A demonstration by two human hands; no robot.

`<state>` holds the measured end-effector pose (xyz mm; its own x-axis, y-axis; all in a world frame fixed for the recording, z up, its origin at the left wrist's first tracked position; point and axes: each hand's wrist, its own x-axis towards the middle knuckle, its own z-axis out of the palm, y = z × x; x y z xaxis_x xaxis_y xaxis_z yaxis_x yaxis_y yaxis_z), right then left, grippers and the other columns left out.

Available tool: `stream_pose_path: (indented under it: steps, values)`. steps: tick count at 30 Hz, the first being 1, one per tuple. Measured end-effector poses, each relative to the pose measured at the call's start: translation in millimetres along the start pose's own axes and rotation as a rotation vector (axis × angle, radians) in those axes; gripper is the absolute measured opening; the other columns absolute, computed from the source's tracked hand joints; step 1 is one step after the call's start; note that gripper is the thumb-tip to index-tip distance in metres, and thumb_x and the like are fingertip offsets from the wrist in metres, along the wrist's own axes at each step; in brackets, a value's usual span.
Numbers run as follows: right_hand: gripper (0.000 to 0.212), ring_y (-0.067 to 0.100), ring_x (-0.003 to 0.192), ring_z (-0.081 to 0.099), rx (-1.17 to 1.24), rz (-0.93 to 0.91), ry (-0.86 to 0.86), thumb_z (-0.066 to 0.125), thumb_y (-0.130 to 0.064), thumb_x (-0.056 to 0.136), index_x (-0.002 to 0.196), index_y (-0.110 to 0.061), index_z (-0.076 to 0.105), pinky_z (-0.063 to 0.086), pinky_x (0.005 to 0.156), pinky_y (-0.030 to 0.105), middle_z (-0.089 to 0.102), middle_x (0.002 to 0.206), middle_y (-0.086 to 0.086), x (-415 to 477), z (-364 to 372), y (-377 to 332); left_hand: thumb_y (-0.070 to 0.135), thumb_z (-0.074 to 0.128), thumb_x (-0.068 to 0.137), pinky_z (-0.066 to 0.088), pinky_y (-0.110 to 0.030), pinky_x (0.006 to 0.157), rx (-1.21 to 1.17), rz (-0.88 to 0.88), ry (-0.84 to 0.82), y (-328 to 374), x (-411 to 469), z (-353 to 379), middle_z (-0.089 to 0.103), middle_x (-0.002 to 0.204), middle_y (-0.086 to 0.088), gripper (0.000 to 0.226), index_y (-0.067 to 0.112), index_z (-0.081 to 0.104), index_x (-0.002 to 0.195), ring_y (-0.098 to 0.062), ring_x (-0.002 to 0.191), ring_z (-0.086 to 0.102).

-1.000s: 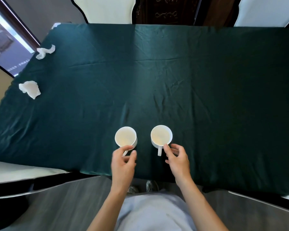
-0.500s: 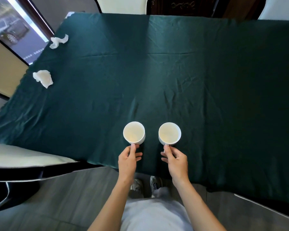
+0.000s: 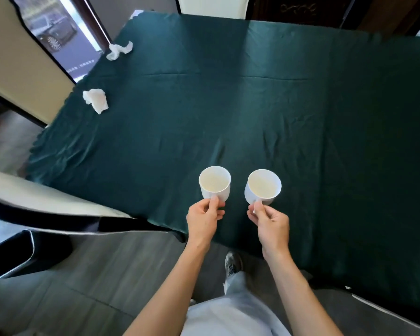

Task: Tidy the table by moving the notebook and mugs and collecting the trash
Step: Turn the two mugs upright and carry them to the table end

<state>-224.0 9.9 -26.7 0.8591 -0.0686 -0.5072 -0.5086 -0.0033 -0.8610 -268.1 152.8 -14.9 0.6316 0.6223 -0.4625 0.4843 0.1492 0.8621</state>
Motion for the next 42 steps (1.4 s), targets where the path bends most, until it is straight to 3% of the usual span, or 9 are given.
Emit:
stream_pose_path:
  steps: [5,14,19,26,33,38,42]
  values:
    - [0.032,0.014,0.077,0.078,-0.009,-0.154,-0.024,0.067,-0.027,0.098,0.070,-0.018,0.080,0.062,0.092,0.049,0.079,0.073,-0.003,-43.3,35.3,-43.5,0.030,0.059,0.103,0.064,-0.048,0.082,-0.011,0.126,0.016,42.0,-21.9,-40.2,0.081,0.078,0.001,0.035,0.020,0.078,0.076,-0.025,0.076,0.078]
    - [0.022,0.015,0.085,0.080,0.087,-0.478,-0.090,0.068,-0.024,0.099,0.088,-0.010,0.082,0.062,0.092,0.042,0.082,0.082,-0.001,-182.1,115.2,-119.6,0.032,0.058,0.104,0.064,-0.043,0.082,-0.097,0.465,0.053,124.3,-71.8,-181.5,0.081,0.078,0.005,0.036,0.013,0.078,0.081,-0.015,0.072,0.077]
    - [0.019,0.015,0.085,0.080,0.118,-0.598,-0.143,0.068,-0.023,0.099,0.084,-0.018,0.079,0.062,0.092,0.041,0.082,0.081,-0.004,-258.1,163.5,-130.9,0.032,0.058,0.105,0.063,-0.040,0.081,-0.153,0.619,0.101,139.3,-92.0,-275.1,0.082,0.082,0.004,0.035,0.011,0.079,0.086,-0.016,0.075,0.077]
    - [0.019,0.015,0.085,0.080,0.062,-0.681,-0.263,0.067,-0.024,0.098,0.086,-0.017,0.080,0.062,0.092,0.045,0.082,0.084,-0.003,-325.1,226.7,-125.7,0.028,0.057,0.105,0.060,-0.024,0.071,-0.195,0.726,0.214,137.1,-103.7,-374.5,0.081,0.081,0.003,0.033,0.010,0.079,0.089,-0.012,0.073,0.076]
    - [0.020,0.016,0.086,0.080,0.053,-0.728,-0.376,0.066,-0.024,0.097,0.091,-0.011,0.081,0.063,0.087,0.039,0.082,0.085,-0.004,-351.2,290.6,-128.1,0.021,0.057,0.106,0.059,-0.025,0.072,-0.239,0.737,0.338,138.7,-86.8,-444.6,0.081,0.082,0.003,0.030,0.010,0.078,0.087,-0.012,0.074,0.076]
    - [0.020,0.016,0.085,0.080,0.066,-0.761,-0.423,0.066,-0.029,0.094,0.085,-0.020,0.081,0.062,0.086,0.040,0.082,0.083,-0.006,-350.7,349.5,-135.3,0.017,0.057,0.106,0.059,-0.024,0.071,-0.265,0.764,0.389,149.9,-54.8,-488.1,0.081,0.083,-0.002,0.029,0.008,0.076,0.086,-0.016,0.073,0.076]
    - [0.018,0.015,0.086,0.080,0.090,-0.760,-0.433,0.066,-0.020,0.097,0.089,-0.014,0.081,0.063,0.087,0.040,0.082,0.083,-0.005,-336.4,401.3,-147.5,0.019,0.056,0.106,0.060,-0.028,0.071,-0.243,0.800,0.390,170.6,-12.2,-516.6,0.081,0.083,-0.004,0.032,0.005,0.077,0.086,-0.020,0.073,0.076]
